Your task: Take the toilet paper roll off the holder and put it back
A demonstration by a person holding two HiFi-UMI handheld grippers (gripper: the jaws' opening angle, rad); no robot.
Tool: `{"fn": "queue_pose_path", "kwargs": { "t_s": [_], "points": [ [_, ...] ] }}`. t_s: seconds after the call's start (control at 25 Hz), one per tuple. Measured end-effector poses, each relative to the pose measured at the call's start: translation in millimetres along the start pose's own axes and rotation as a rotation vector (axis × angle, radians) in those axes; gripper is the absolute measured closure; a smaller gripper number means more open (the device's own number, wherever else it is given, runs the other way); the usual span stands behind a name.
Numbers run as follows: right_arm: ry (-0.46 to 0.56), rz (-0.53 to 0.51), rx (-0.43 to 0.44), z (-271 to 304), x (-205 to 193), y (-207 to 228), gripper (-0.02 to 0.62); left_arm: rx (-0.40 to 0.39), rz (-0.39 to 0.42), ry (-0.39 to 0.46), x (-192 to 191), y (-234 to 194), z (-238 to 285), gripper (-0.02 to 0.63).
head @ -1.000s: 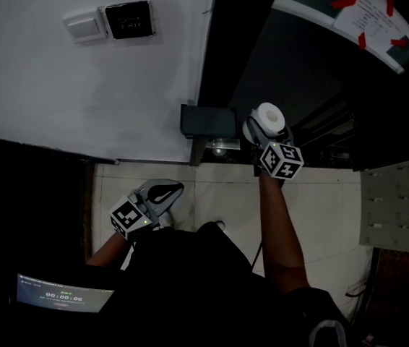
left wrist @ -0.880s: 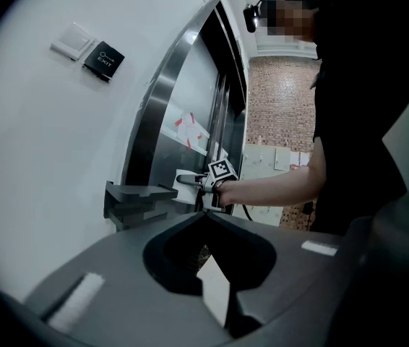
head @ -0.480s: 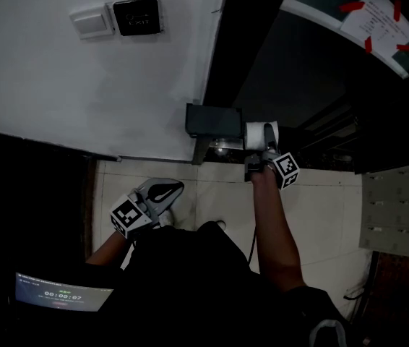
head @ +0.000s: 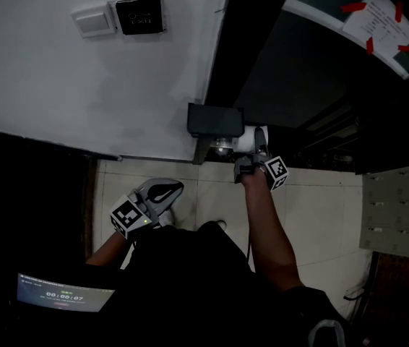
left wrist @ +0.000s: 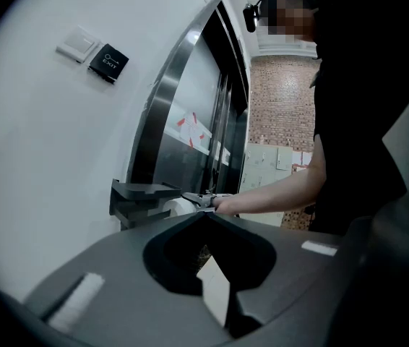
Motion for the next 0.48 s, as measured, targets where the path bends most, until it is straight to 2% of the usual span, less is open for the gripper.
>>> {"fn": "queue_pose_path", "kwargs": {
  "t_s": [0.48],
  "points": [
    [-0.033,0.026,0.028,5,-29,-8,0.138,0.009,0.008,0.002,-1,-1,-4,0.601]
  ]
}}
Point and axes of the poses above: the fingertips, and each gripper's own axes: z forward along the fingers, y to its right, x out of its top, the point moved 4 cm from there along -z, backward along the fingers, and after that the axes turned 2 degrees about z, right-handed, at the moved point
